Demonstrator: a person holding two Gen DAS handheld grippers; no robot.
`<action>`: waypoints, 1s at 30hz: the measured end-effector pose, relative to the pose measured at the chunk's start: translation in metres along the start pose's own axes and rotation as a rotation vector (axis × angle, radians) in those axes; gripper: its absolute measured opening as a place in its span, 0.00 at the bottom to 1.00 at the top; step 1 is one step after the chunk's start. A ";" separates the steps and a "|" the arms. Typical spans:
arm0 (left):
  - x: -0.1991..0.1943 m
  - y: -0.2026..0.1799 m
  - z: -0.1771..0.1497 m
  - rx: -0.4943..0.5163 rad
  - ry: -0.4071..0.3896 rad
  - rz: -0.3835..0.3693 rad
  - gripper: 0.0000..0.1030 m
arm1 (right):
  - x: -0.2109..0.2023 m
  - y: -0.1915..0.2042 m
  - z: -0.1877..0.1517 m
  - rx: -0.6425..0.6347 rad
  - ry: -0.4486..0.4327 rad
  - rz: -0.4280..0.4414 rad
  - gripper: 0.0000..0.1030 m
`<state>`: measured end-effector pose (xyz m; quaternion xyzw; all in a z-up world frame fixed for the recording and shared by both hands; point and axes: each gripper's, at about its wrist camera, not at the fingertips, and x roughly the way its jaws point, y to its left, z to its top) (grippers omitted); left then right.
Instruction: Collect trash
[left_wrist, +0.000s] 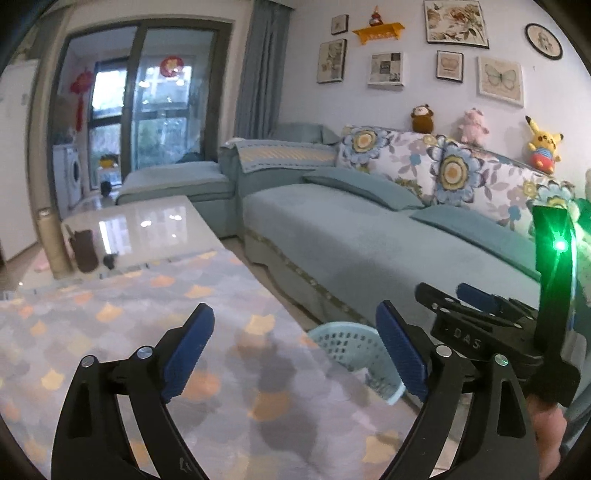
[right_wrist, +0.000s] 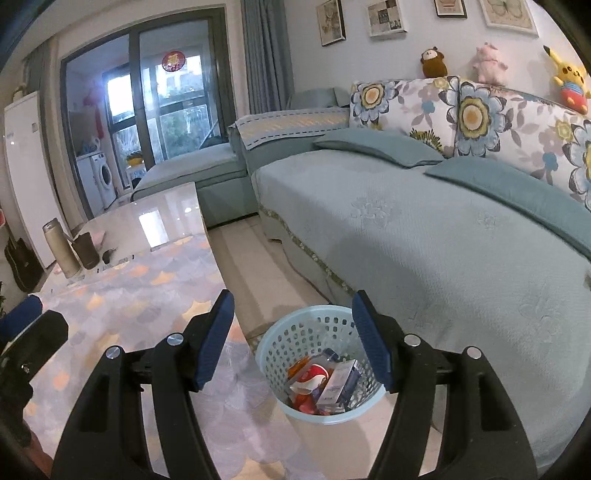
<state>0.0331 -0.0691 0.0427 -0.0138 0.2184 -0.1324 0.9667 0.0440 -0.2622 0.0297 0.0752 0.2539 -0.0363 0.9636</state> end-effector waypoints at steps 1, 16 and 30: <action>-0.001 0.003 -0.002 -0.014 -0.013 0.016 0.87 | 0.000 0.002 -0.001 0.001 -0.008 -0.004 0.61; 0.010 0.055 -0.039 -0.101 0.014 0.189 0.88 | 0.033 0.020 -0.039 -0.106 0.008 -0.047 0.64; 0.006 0.049 -0.039 -0.065 -0.005 0.251 0.90 | 0.002 0.045 -0.043 -0.217 -0.122 -0.031 0.69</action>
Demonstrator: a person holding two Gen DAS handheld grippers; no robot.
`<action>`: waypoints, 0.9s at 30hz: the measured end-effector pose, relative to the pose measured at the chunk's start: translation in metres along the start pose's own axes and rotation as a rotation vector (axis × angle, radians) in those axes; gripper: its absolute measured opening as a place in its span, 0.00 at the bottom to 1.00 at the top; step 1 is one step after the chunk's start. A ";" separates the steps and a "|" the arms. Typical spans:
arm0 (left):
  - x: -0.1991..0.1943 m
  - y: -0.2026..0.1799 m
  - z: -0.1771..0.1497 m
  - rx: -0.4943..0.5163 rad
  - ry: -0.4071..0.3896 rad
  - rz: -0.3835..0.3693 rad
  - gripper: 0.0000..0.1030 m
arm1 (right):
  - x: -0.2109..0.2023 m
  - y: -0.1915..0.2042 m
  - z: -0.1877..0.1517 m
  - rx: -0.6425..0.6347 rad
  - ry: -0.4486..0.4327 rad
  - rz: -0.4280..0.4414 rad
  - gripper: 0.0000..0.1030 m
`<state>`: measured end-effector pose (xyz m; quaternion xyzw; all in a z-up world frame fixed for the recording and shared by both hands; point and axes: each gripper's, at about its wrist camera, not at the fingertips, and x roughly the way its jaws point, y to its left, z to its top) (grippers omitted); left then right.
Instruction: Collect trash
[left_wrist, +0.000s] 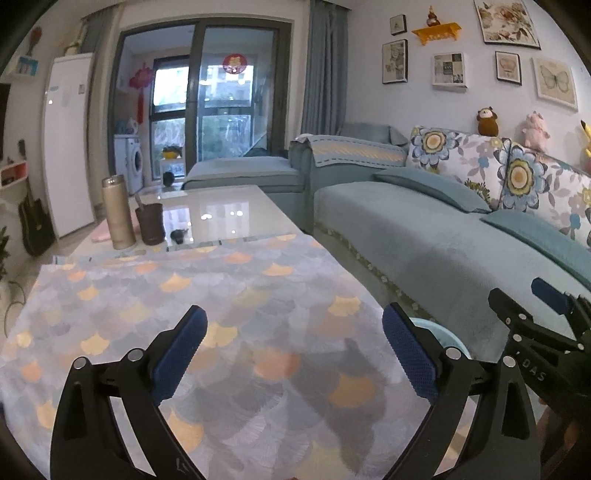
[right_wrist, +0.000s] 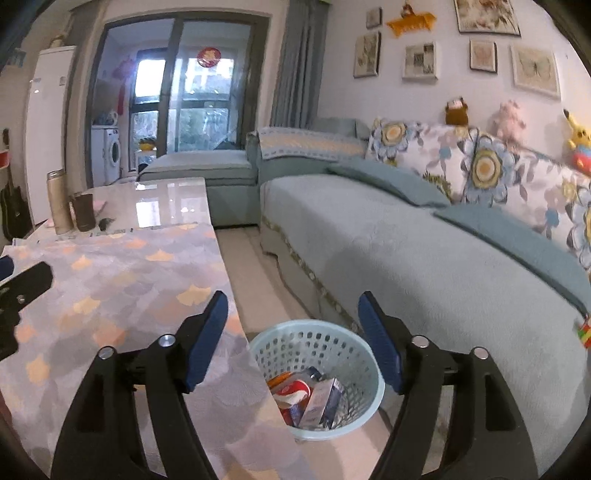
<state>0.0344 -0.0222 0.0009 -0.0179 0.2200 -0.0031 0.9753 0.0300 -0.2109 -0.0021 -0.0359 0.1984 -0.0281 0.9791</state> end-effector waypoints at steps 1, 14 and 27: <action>0.000 0.000 0.000 0.004 -0.002 0.000 0.90 | -0.001 0.001 0.000 0.000 -0.004 0.005 0.69; -0.003 0.000 0.000 0.006 -0.010 0.009 0.91 | 0.001 0.000 0.003 0.019 0.006 0.023 0.69; -0.002 0.000 0.000 0.008 -0.007 0.008 0.91 | 0.004 -0.003 0.002 0.031 0.024 0.019 0.69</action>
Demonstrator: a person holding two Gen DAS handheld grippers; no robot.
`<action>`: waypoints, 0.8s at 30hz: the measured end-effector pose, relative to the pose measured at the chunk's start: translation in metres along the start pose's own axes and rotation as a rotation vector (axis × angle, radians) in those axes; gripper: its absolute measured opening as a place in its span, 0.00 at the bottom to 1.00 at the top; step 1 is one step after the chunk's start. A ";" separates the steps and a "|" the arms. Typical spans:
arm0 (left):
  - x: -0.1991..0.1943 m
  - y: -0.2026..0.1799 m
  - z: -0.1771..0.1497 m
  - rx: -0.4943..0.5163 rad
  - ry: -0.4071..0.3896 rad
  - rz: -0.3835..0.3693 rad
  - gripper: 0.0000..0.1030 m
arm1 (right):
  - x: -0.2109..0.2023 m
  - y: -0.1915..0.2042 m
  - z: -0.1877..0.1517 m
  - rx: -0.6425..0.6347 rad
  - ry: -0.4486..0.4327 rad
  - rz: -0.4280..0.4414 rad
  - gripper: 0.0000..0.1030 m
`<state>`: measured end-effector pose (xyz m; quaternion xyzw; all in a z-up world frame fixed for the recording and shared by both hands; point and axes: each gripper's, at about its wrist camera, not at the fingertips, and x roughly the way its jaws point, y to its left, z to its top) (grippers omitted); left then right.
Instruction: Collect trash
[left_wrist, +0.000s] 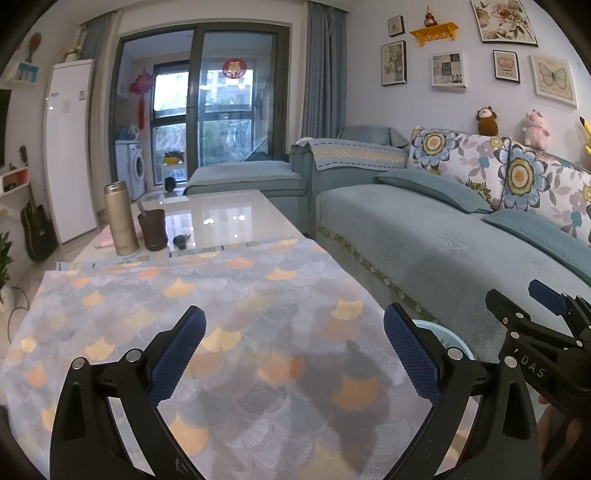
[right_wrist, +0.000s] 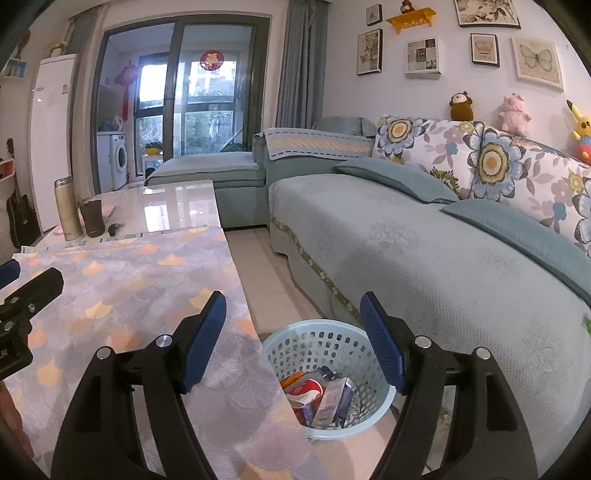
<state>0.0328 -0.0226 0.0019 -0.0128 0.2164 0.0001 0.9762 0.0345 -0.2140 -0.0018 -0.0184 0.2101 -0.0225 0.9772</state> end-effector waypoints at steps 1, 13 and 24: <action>0.000 0.000 0.000 0.000 0.001 -0.002 0.91 | 0.000 0.000 0.000 0.001 0.002 0.001 0.69; -0.002 0.002 0.003 0.007 0.002 -0.015 0.91 | -0.001 0.000 0.002 0.005 0.006 0.004 0.69; 0.000 0.001 0.004 0.003 0.009 -0.009 0.91 | 0.003 -0.001 0.001 0.006 0.013 -0.012 0.69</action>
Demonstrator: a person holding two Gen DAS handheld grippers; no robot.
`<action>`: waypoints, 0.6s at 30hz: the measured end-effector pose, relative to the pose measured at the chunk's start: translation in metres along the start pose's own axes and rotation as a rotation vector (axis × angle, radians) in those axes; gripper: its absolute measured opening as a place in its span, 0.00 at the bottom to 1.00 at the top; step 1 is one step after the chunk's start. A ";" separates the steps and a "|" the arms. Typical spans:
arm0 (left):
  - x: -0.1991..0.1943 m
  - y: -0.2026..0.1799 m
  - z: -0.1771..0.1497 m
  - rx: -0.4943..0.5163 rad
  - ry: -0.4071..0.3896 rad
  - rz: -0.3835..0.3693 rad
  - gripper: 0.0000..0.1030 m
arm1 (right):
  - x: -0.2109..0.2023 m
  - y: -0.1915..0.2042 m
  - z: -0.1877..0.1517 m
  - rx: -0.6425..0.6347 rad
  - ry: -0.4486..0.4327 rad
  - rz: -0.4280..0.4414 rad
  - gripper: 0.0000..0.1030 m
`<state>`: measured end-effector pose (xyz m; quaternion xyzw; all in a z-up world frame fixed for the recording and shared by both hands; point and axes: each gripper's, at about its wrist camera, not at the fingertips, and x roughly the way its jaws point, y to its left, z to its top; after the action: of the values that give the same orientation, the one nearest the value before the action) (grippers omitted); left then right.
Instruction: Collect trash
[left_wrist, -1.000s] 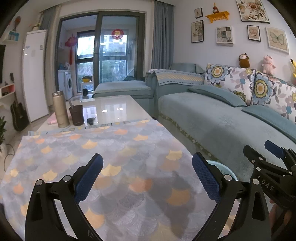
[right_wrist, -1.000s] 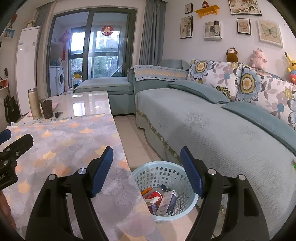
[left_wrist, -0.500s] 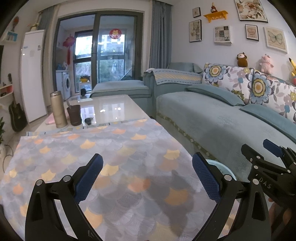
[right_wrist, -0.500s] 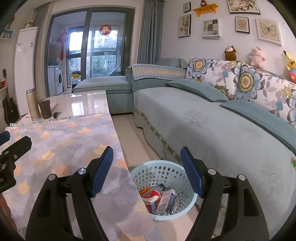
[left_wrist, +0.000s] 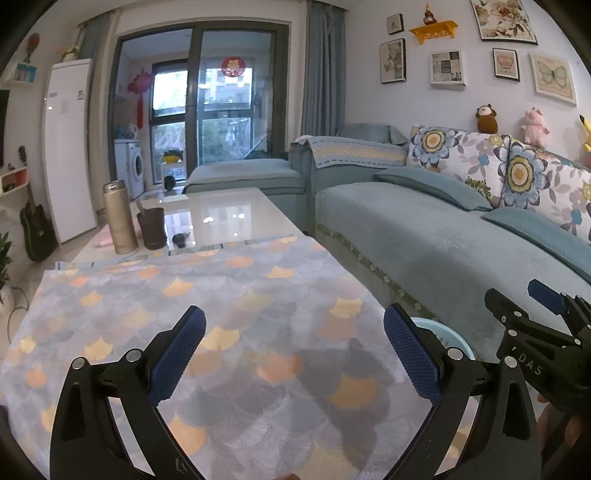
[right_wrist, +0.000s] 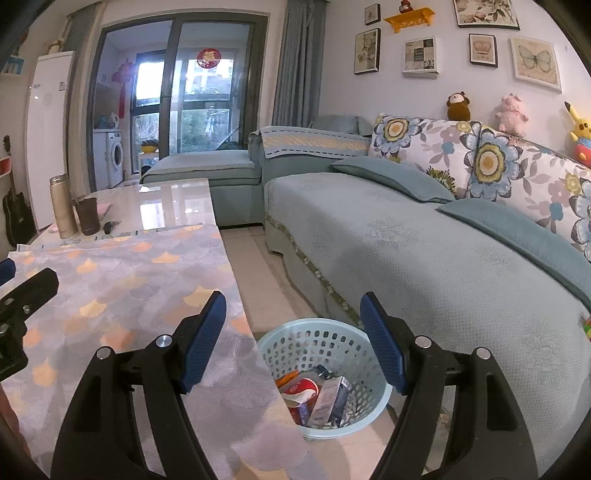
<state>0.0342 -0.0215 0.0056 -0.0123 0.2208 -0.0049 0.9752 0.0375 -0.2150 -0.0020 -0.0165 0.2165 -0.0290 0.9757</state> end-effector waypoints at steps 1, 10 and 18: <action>0.000 0.000 -0.001 -0.001 0.002 0.000 0.91 | 0.001 -0.001 0.000 0.005 0.003 0.002 0.69; 0.000 0.000 -0.001 0.000 0.001 0.001 0.91 | -0.002 -0.004 -0.002 0.023 -0.015 -0.006 0.69; 0.000 0.000 -0.002 0.002 0.001 0.011 0.91 | -0.003 -0.007 -0.001 0.027 -0.025 -0.010 0.69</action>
<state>0.0335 -0.0213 0.0041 -0.0100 0.2215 0.0003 0.9751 0.0345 -0.2215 -0.0010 -0.0046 0.2039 -0.0364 0.9783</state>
